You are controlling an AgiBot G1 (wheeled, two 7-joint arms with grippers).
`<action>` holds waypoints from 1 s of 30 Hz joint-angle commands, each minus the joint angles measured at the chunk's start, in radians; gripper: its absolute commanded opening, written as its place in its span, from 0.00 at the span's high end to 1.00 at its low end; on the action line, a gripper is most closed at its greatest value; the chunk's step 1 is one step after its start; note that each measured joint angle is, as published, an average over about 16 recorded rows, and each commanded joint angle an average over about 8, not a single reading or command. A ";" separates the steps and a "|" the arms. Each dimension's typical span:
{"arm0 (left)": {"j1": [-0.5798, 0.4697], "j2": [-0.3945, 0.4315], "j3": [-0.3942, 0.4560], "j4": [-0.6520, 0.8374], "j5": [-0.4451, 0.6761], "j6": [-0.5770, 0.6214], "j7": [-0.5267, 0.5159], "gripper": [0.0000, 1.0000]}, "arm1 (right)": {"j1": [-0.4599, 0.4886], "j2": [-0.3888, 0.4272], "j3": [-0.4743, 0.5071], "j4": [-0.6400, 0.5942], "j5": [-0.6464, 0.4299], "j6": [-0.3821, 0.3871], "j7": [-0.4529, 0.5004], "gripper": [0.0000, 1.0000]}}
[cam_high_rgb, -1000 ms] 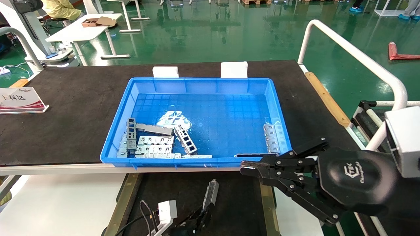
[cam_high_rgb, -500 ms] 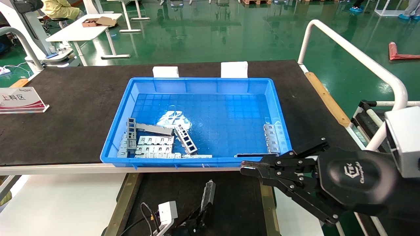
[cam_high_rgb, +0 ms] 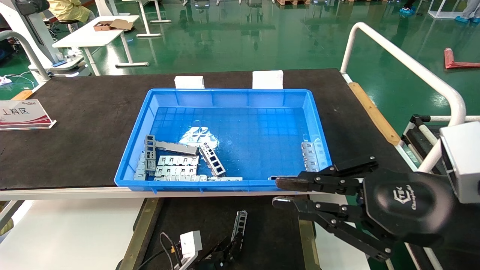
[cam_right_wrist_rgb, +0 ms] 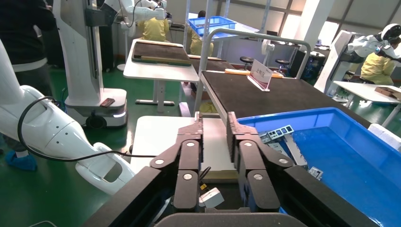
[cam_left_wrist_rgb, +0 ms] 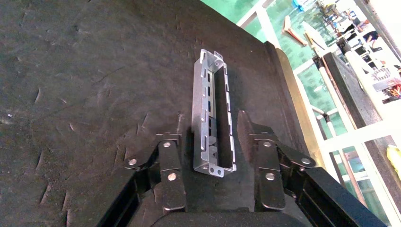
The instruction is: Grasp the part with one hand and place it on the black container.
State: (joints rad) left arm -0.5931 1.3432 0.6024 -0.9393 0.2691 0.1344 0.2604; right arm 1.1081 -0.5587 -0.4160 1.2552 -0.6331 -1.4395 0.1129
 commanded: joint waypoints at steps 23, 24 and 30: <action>-0.017 -0.265 0.173 -0.124 0.063 0.270 -0.061 0.00 | 0.000 0.000 0.000 0.000 0.000 0.000 0.000 0.00; -0.023 -0.289 0.188 -0.134 0.068 0.290 -0.075 0.00 | 0.000 0.000 0.000 0.000 0.000 0.000 0.000 0.00; -0.070 -0.420 0.254 -0.195 0.098 0.397 -0.152 0.00 | 0.000 0.000 0.000 0.000 0.000 0.000 0.000 0.00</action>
State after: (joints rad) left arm -0.6623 0.9288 0.8429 -1.1417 0.3622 0.5239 0.1168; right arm 1.1081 -0.5587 -0.4161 1.2552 -0.6330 -1.4394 0.1129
